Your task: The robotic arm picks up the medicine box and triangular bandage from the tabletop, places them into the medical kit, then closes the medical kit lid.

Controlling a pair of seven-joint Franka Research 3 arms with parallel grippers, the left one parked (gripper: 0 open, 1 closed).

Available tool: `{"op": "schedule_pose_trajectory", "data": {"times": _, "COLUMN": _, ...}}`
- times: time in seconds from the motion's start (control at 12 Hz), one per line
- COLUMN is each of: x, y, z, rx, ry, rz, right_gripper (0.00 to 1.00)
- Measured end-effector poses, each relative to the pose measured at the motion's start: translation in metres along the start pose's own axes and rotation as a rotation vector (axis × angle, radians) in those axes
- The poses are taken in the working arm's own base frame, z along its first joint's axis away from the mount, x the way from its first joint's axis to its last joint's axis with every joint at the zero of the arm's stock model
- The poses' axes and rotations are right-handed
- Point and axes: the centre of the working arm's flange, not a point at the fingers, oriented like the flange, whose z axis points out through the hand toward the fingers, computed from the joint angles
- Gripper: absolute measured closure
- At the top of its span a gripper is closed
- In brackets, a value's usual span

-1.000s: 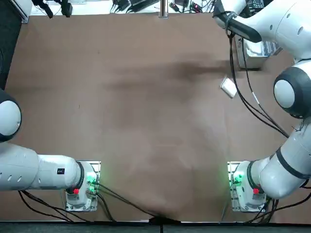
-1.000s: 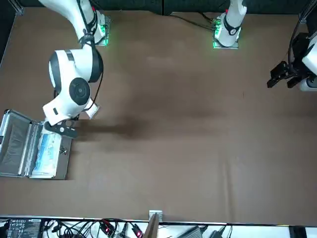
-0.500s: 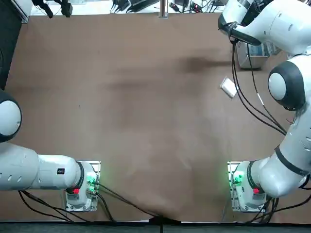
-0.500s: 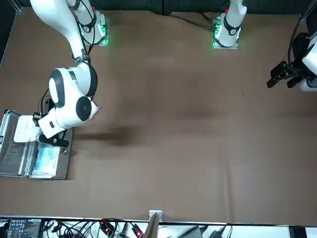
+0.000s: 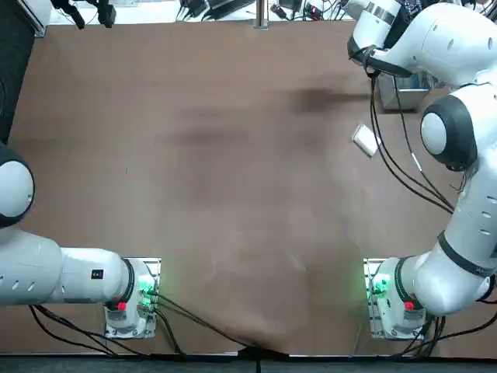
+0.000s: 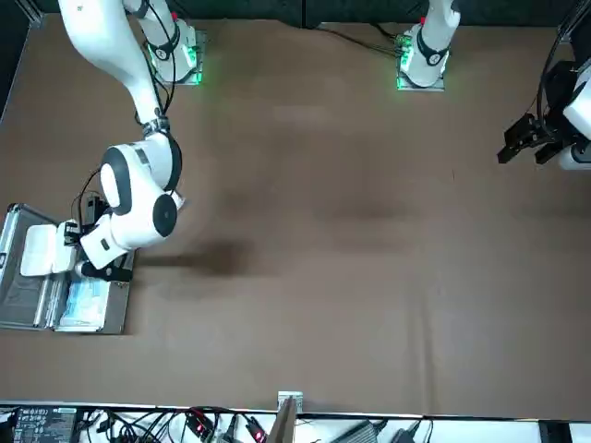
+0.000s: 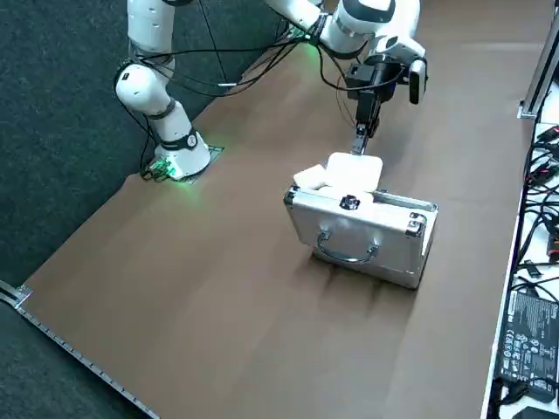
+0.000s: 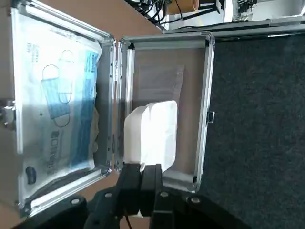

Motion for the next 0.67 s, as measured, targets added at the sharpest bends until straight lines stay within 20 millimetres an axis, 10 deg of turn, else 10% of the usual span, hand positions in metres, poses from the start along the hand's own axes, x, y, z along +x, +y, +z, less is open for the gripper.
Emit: {"op": "schedule_pose_trajectory", "data": {"times": 0.67, "x": 0.005, "y": -0.017, "z": 0.033, "rx": -0.015, "ry": -0.027, "rz": -0.017, "right_gripper": 0.98}}
